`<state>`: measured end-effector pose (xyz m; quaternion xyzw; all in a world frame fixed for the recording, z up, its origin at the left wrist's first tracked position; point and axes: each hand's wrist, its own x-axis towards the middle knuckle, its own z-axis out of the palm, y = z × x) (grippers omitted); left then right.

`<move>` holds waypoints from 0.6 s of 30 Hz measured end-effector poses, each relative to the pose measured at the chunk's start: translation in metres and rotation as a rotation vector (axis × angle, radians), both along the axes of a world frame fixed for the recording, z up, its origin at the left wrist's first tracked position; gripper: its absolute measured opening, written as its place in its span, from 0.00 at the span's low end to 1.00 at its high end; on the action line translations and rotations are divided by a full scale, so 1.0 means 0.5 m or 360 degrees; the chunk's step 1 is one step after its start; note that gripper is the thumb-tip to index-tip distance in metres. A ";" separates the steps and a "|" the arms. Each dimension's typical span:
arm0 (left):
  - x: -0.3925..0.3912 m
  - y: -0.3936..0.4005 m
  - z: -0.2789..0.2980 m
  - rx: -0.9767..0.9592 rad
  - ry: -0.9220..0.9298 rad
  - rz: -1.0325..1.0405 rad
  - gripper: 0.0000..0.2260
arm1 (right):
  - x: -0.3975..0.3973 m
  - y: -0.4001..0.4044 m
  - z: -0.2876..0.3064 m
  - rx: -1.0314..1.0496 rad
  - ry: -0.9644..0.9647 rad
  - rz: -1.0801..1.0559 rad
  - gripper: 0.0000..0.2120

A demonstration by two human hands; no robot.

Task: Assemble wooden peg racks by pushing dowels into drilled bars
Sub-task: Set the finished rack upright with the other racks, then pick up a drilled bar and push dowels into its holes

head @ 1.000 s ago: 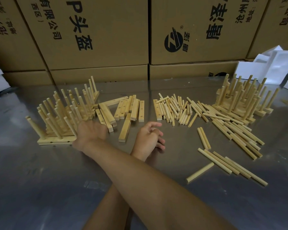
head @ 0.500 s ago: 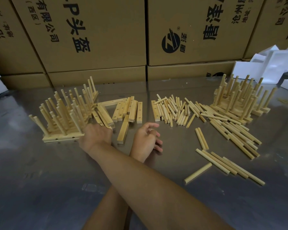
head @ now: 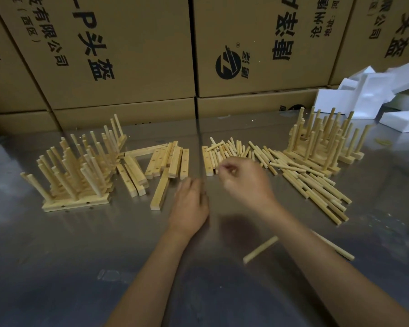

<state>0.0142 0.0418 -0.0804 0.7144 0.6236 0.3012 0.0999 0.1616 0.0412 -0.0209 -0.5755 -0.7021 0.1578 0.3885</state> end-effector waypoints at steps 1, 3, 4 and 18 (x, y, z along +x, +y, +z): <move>0.002 0.004 0.001 0.0002 -0.0015 0.0041 0.14 | 0.041 0.004 -0.012 -0.0041 -0.0016 -0.0092 0.08; 0.012 0.011 0.010 -0.0019 -0.0057 0.0143 0.18 | 0.107 0.009 -0.033 -0.0113 -0.0028 -0.0254 0.09; 0.018 0.021 0.012 -0.0047 -0.0077 0.0195 0.19 | 0.131 0.013 -0.041 -0.0136 -0.0005 -0.0310 0.09; 0.066 0.123 0.021 -0.0058 0.0348 0.0734 0.22 | 0.168 0.033 -0.050 -0.0203 0.0237 -0.0379 0.09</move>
